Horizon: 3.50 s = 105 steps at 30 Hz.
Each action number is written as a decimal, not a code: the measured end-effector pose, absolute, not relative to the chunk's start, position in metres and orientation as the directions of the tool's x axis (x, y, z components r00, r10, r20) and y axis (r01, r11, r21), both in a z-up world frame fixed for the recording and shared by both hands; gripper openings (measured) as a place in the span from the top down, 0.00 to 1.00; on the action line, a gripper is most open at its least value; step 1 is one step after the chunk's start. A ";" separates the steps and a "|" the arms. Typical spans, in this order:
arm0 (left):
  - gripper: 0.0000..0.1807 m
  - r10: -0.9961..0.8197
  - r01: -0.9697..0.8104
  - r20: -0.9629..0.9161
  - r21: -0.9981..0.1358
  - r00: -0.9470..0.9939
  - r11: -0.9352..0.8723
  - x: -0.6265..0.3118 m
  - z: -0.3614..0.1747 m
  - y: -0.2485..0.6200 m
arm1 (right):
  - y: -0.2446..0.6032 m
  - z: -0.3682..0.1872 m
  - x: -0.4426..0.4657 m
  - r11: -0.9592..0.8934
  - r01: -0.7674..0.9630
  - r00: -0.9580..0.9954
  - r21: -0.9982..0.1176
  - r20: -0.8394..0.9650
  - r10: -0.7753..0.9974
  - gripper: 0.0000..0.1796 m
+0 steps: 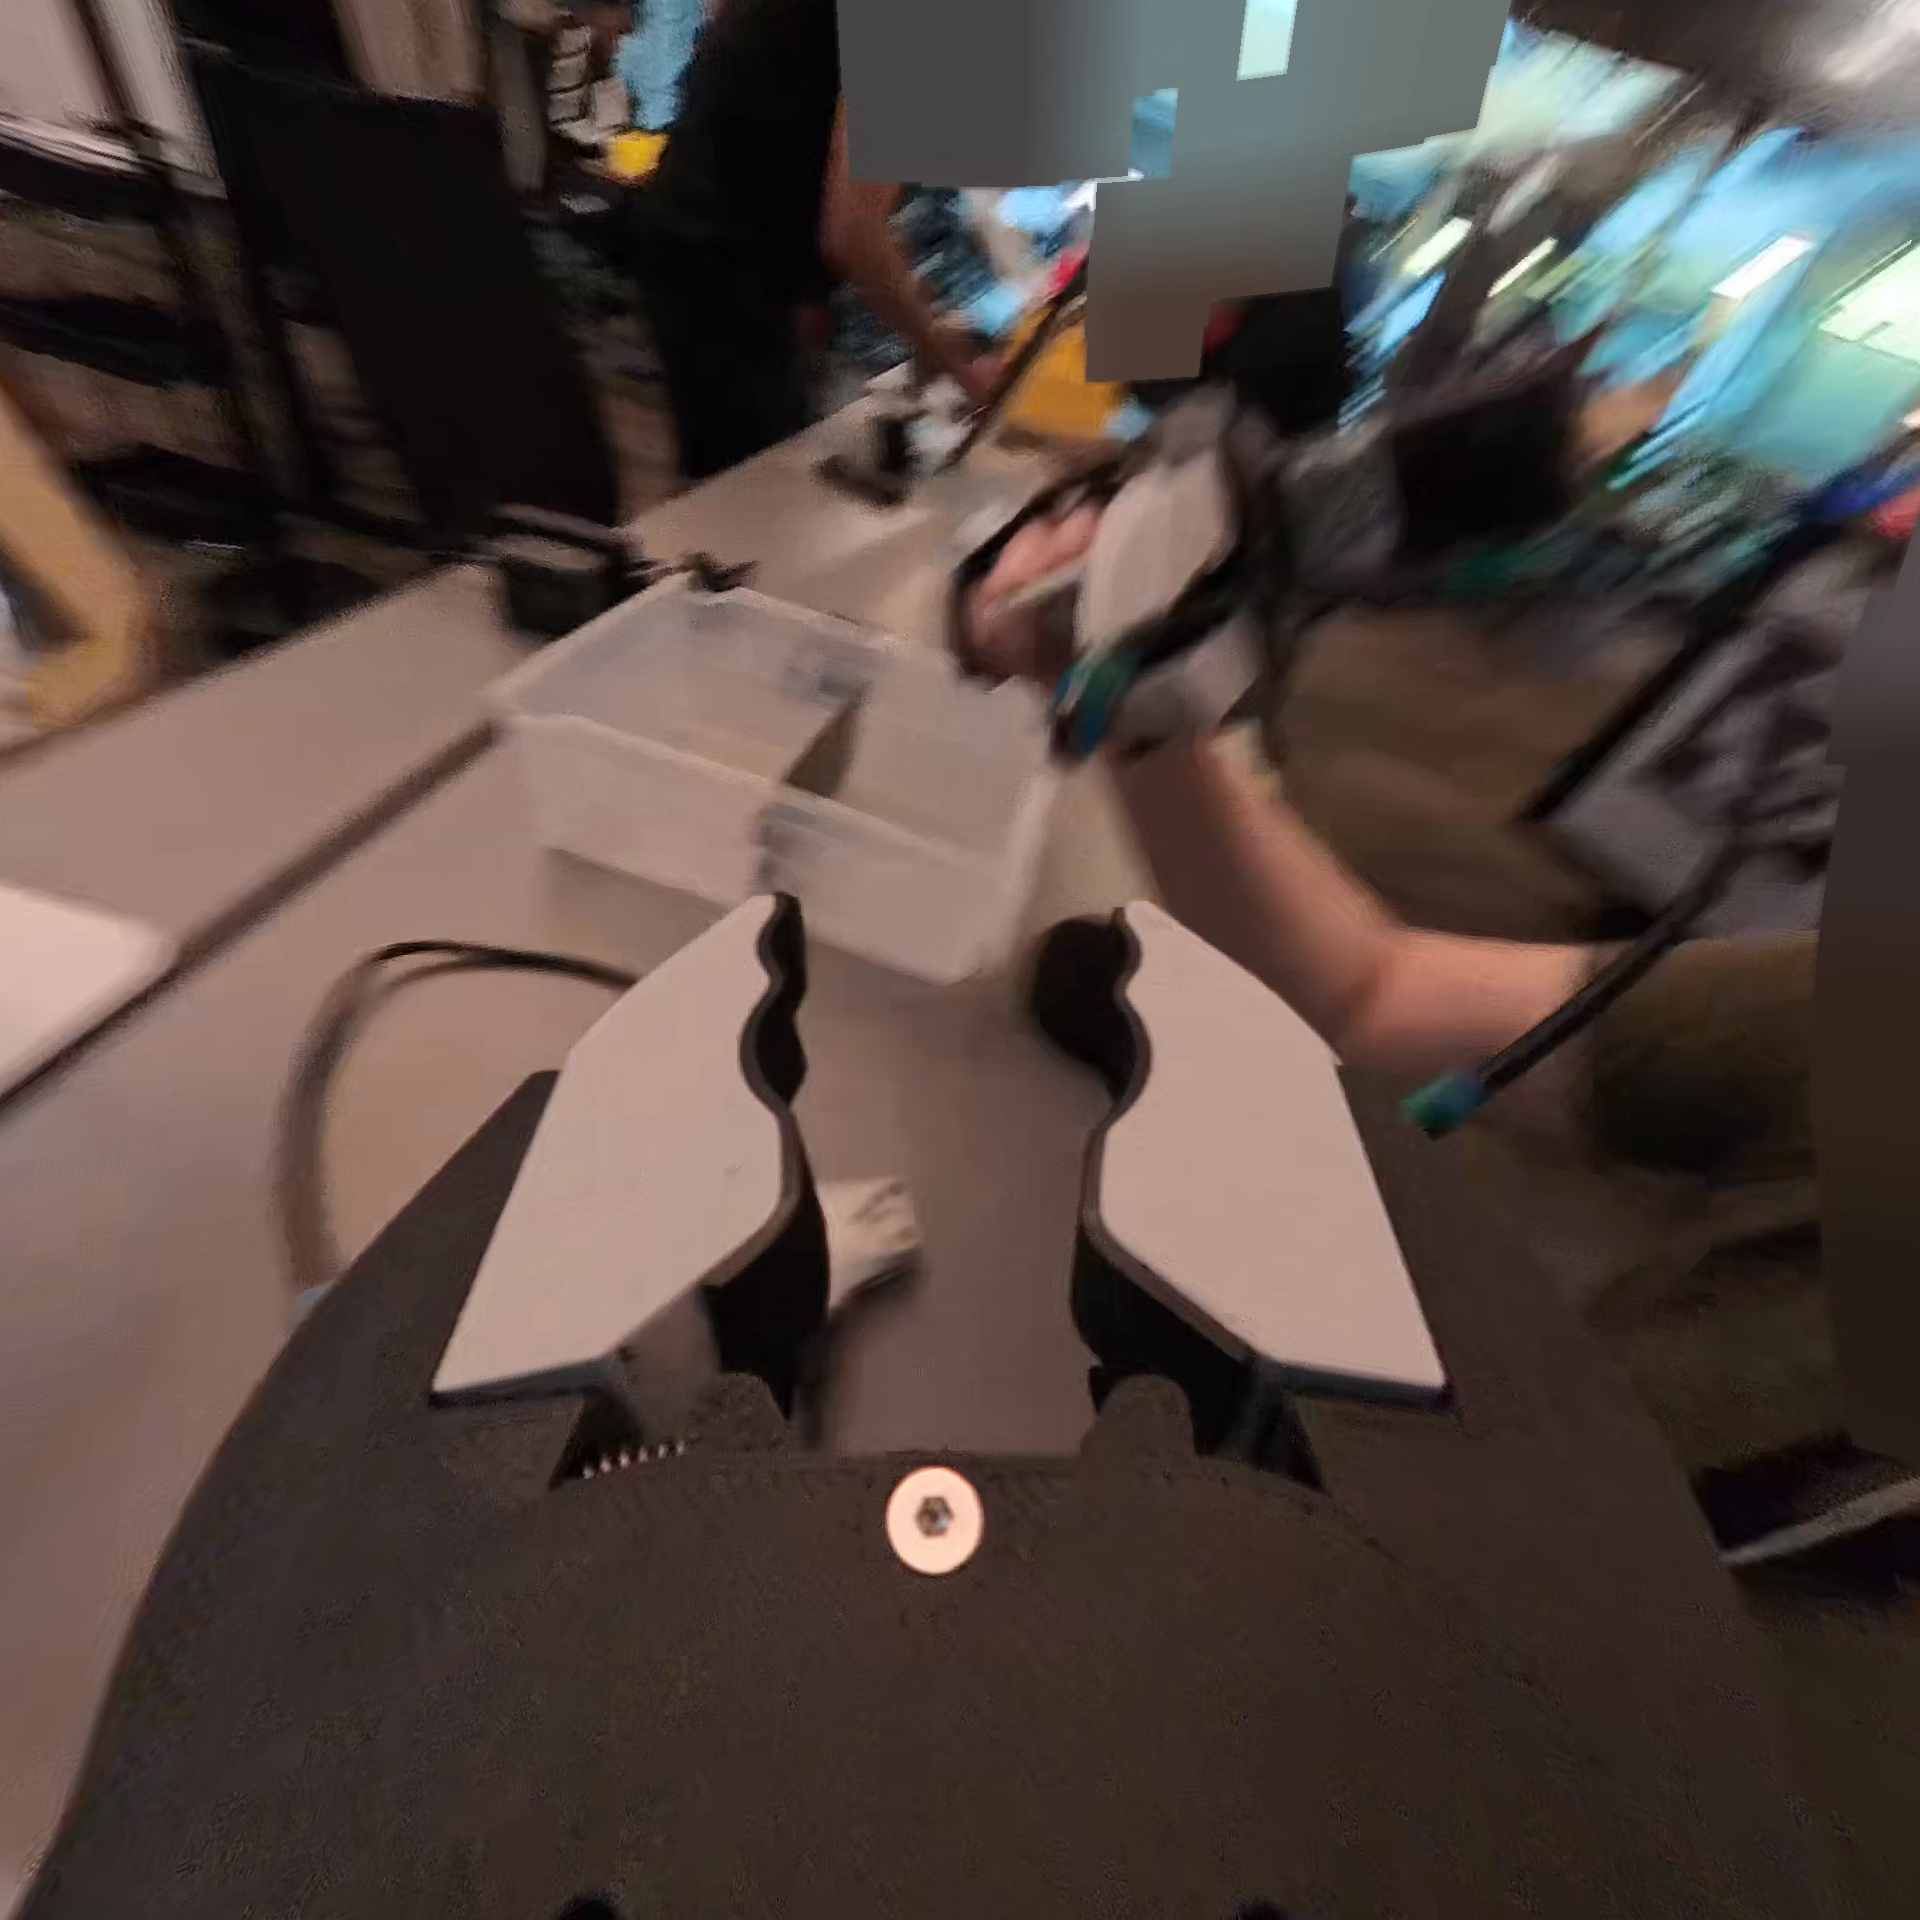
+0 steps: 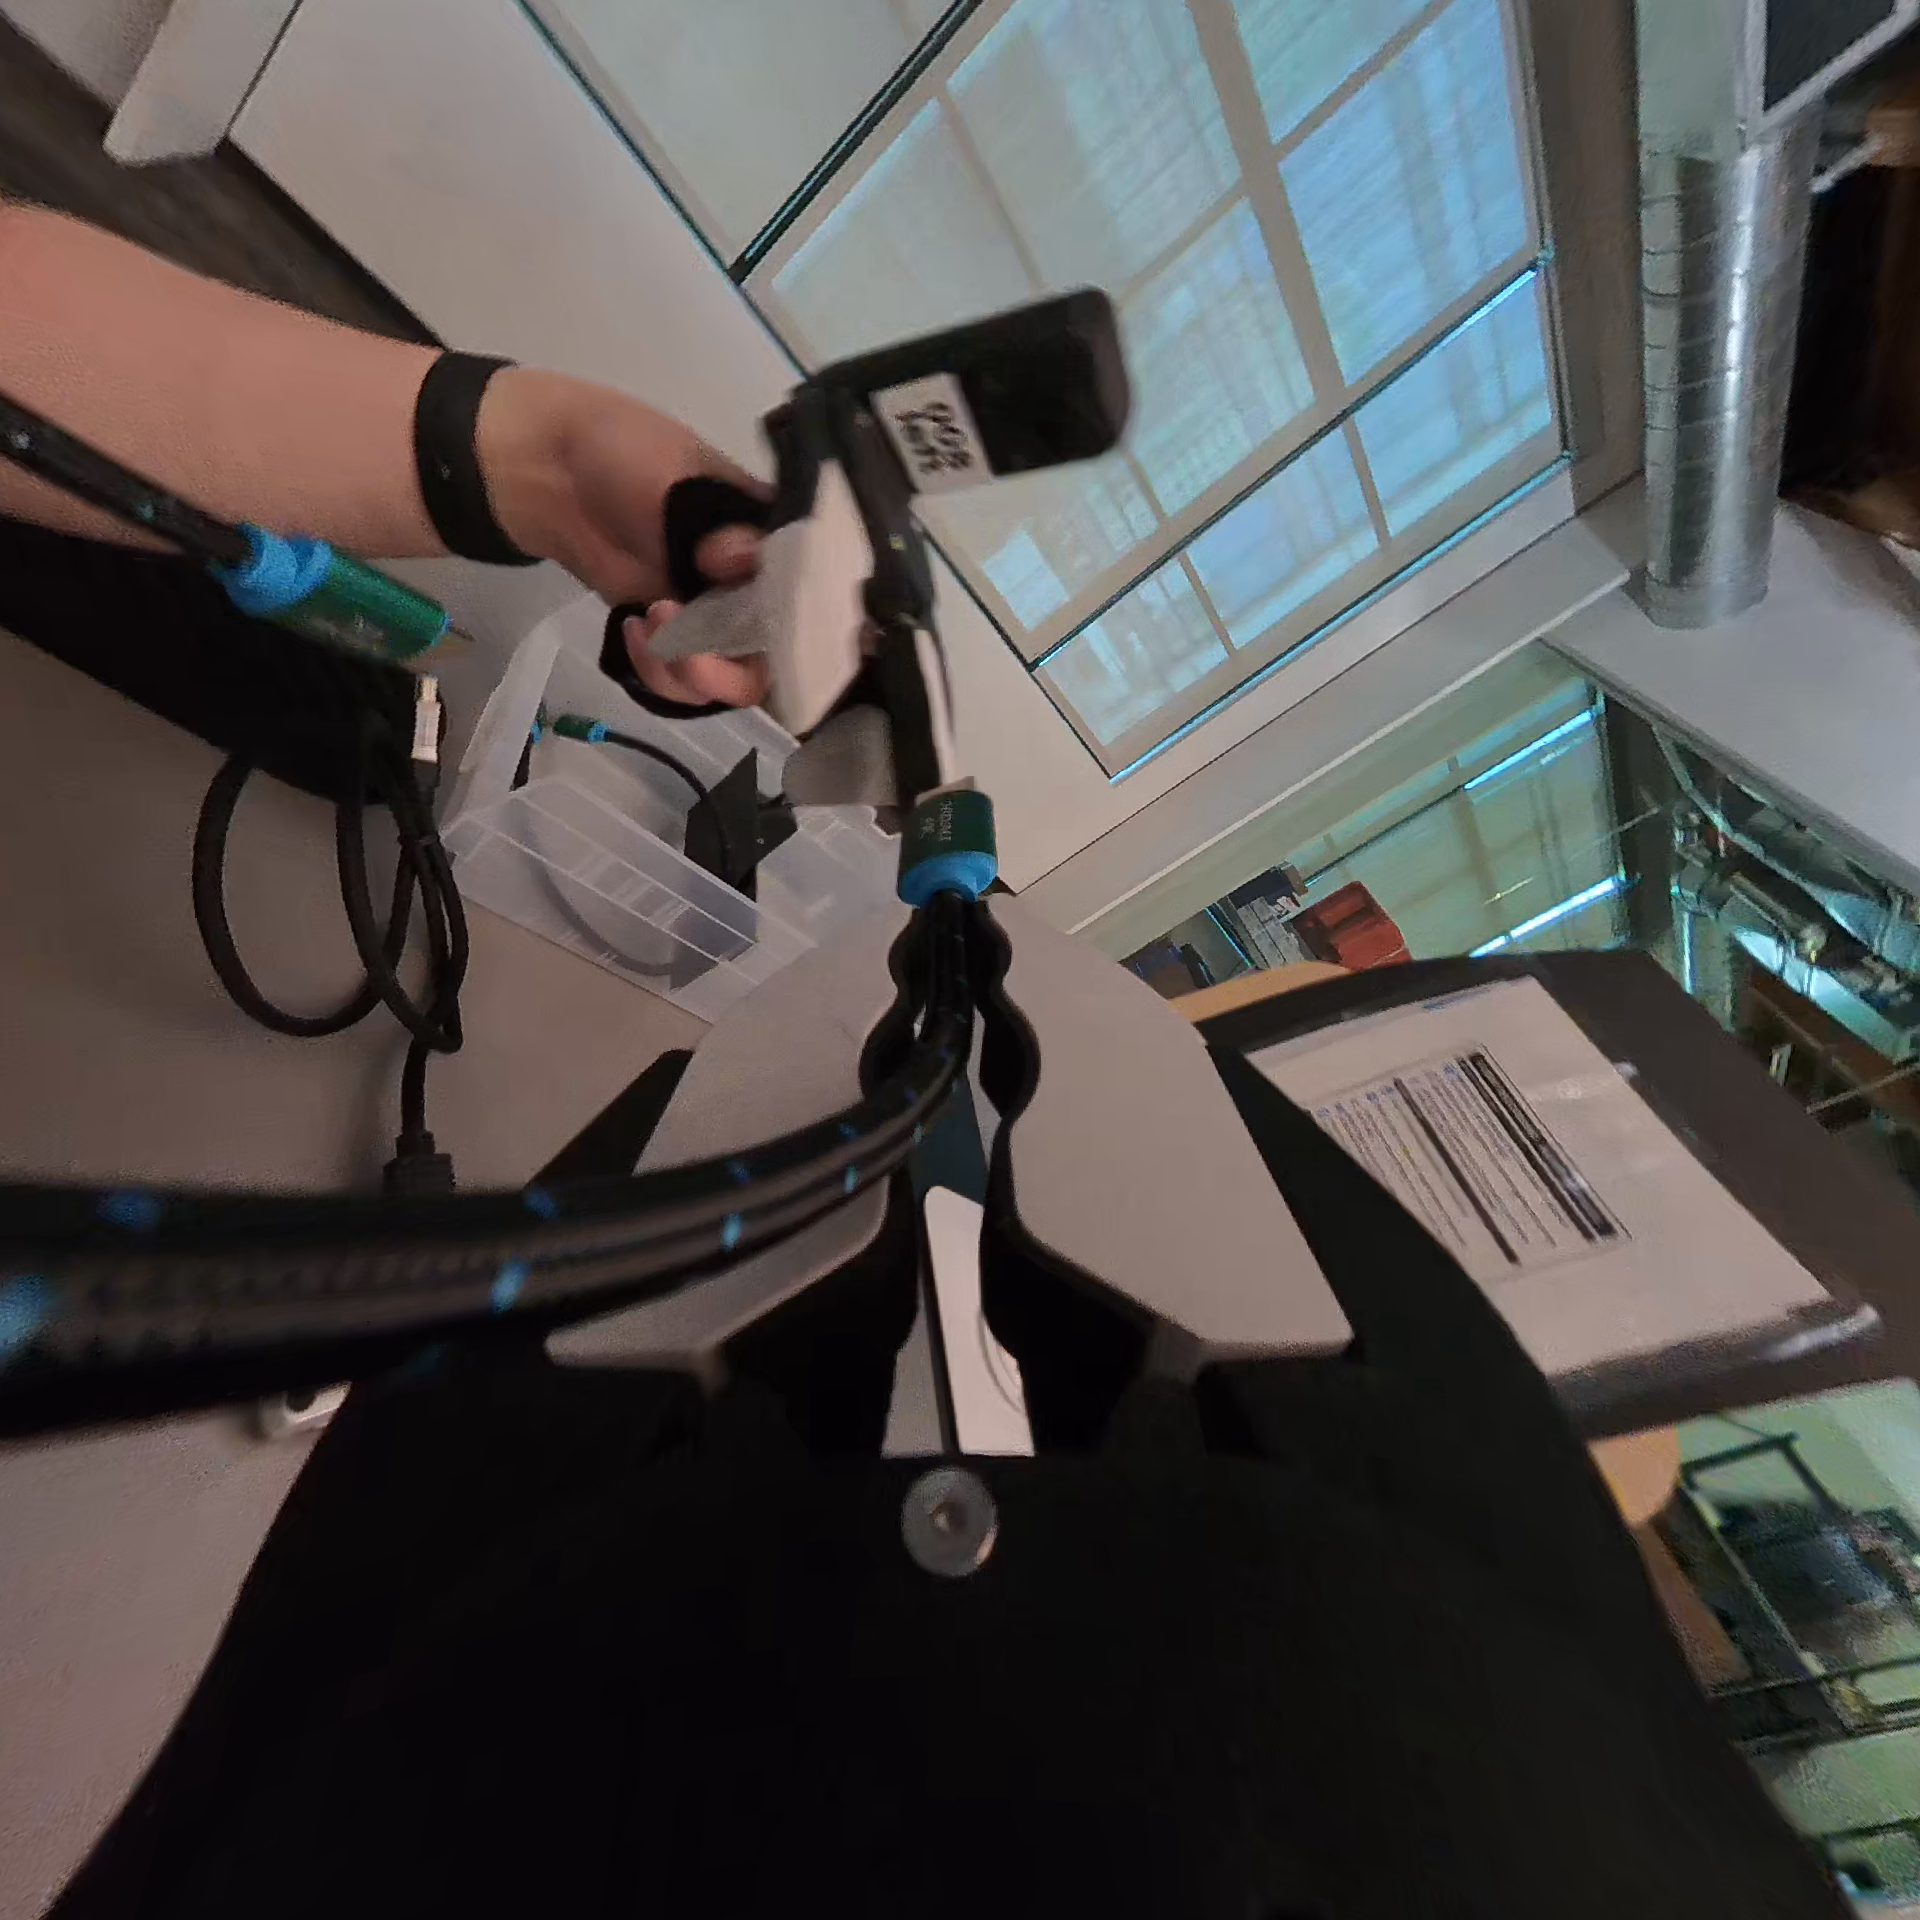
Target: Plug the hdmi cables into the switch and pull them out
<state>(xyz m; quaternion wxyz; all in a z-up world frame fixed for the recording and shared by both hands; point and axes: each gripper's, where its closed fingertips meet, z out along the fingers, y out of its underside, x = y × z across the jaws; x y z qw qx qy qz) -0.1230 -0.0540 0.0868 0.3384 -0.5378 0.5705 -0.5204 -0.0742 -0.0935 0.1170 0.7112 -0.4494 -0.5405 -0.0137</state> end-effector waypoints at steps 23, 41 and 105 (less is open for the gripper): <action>0.73 -0.983 -0.966 -0.122 -0.203 -0.134 0.157 -0.112 -0.159 -0.042 | -0.156 0.174 0.038 0.646 0.280 0.650 -0.711 0.635 0.417 0.96; 0.81 -0.970 -0.555 -0.162 -0.797 -0.181 0.237 -0.100 -0.055 -0.056 | -0.175 0.157 0.024 0.618 0.241 0.517 -0.748 0.639 0.570 0.96; 0.82 -0.902 -0.379 -0.395 -0.873 0.175 0.309 -0.091 0.022 -0.031 | -0.155 0.112 -0.006 0.402 0.294 0.353 -0.867 0.490 0.797 0.96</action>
